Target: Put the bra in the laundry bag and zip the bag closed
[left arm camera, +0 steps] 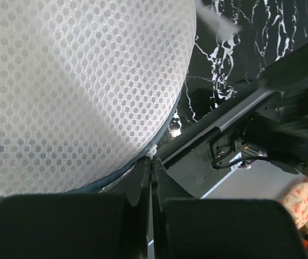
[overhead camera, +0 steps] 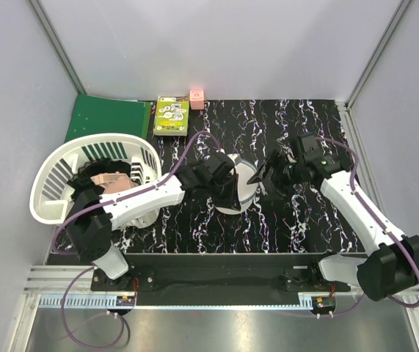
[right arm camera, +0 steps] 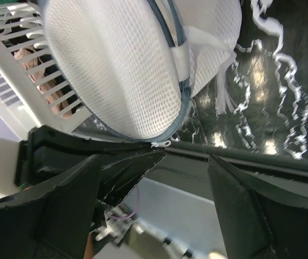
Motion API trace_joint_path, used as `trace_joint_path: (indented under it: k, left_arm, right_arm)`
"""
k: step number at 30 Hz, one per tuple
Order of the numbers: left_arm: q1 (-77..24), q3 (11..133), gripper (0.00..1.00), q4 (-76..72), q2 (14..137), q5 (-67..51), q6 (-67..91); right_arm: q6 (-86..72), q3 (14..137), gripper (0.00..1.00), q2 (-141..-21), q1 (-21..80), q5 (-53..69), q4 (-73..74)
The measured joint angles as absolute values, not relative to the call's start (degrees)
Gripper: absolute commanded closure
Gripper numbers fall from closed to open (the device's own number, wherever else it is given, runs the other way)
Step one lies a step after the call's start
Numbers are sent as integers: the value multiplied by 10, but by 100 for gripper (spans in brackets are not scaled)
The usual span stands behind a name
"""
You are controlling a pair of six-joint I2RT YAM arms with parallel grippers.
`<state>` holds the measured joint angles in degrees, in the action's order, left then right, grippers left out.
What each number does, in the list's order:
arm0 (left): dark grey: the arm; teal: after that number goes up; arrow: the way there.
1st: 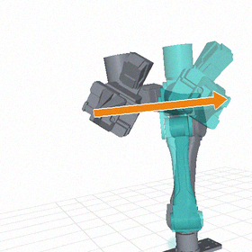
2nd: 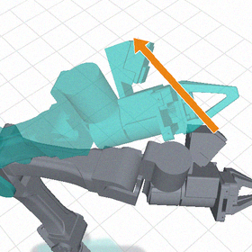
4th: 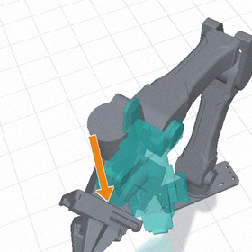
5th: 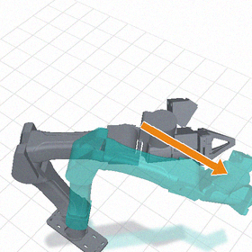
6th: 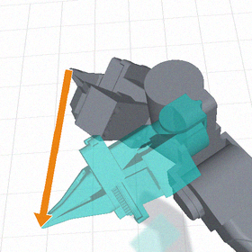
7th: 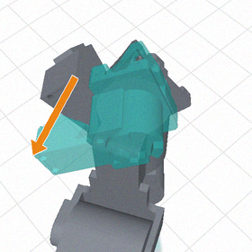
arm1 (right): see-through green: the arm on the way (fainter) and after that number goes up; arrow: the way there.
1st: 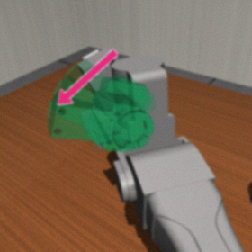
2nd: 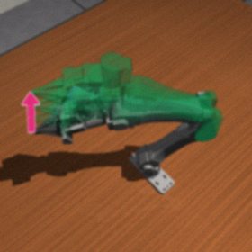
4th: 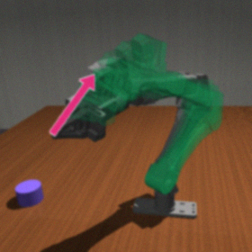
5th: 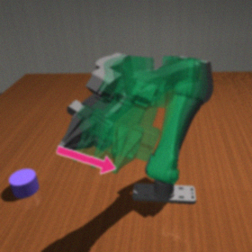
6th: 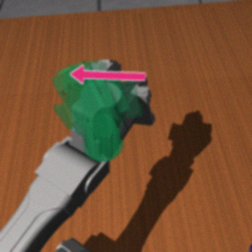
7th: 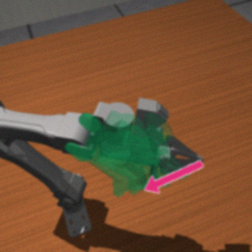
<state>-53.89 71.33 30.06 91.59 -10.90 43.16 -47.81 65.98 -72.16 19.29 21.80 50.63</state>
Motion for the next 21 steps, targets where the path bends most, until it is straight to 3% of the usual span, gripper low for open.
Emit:
trace_joint_path:
  k: [8, 12, 14, 15, 18, 21]
  left_arm:
    - [-539, 714, 100, 285, 917, -128, 441]
    - [-539, 717, 100, 284, 917, -128, 442]
    - [-537, 717, 100, 283, 917, -127, 442]
    - [-535, 717, 100, 283, 917, -127, 442]
    - [-528, 716, 100, 282, 917, -127, 445]
    - [-521, 715, 100, 282, 915, -124, 446]
  right_arm:
    - [-567, 576, 34, -759, 211, 271, 394]
    - [-590, 563, 62, -765, 214, 274, 363]
    - [-593, 563, 65, -772, 214, 274, 355]
    - [-594, 564, 77, -778, 214, 275, 351]
    - [-595, 563, 95, -794, 214, 276, 344]
    - [-591, 564, 100, -799, 211, 276, 340]
